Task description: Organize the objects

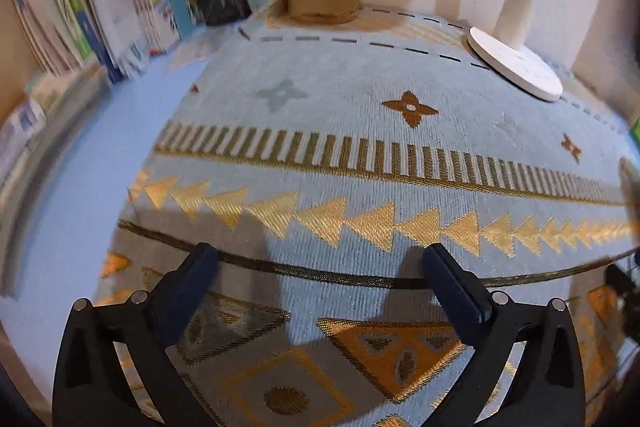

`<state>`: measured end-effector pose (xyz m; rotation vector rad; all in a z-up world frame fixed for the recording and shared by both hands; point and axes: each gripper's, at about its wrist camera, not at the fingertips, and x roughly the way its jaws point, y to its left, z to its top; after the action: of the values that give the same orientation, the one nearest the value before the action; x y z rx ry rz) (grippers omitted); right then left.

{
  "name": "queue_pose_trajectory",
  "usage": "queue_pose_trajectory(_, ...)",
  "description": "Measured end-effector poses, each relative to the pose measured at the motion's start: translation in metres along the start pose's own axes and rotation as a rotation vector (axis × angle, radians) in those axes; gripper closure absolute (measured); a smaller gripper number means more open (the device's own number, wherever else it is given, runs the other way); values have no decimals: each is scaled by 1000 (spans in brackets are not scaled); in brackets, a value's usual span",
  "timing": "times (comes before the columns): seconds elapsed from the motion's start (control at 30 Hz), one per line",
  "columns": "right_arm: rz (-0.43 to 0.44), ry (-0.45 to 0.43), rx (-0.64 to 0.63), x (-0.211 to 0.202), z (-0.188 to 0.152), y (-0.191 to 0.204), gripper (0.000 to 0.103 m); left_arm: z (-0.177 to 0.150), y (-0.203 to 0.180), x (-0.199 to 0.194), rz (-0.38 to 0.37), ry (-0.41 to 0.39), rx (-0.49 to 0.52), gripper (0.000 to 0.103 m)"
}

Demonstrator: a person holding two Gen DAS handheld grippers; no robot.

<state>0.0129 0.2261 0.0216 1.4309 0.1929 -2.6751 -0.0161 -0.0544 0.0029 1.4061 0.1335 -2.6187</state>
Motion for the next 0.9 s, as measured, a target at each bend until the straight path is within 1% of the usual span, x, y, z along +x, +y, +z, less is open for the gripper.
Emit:
queue_pose_trajectory(0.03,-6,9,14,2,0,-3,3,0,0,0,1,-5,6,0)
queue_pose_trajectory(0.07,-7,17,25,4,0,-6,0,-1,-1,0,1,-14,9,0)
queue_pose_trajectory(0.13,34,36,51,8,0,-14,0,-1,-1,0,3,-25,4,0)
queue_pose_trajectory(0.2,51,14,16,8,-1,-15,0,-1,-1,-1,2,-26,3,0)
queue_pose_trajectory(0.27,61,2,10,7,-1,-16,0,-1,-1,-1,1,-26,3,0)
queue_pose_trajectory(0.37,58,-47,16,4,-9,-15,0,0,-1,-2,1,-29,2,0)
queue_pose_trajectory(0.9,57,-45,15,4,-10,-15,0,0,0,-1,-15,-41,20,0)
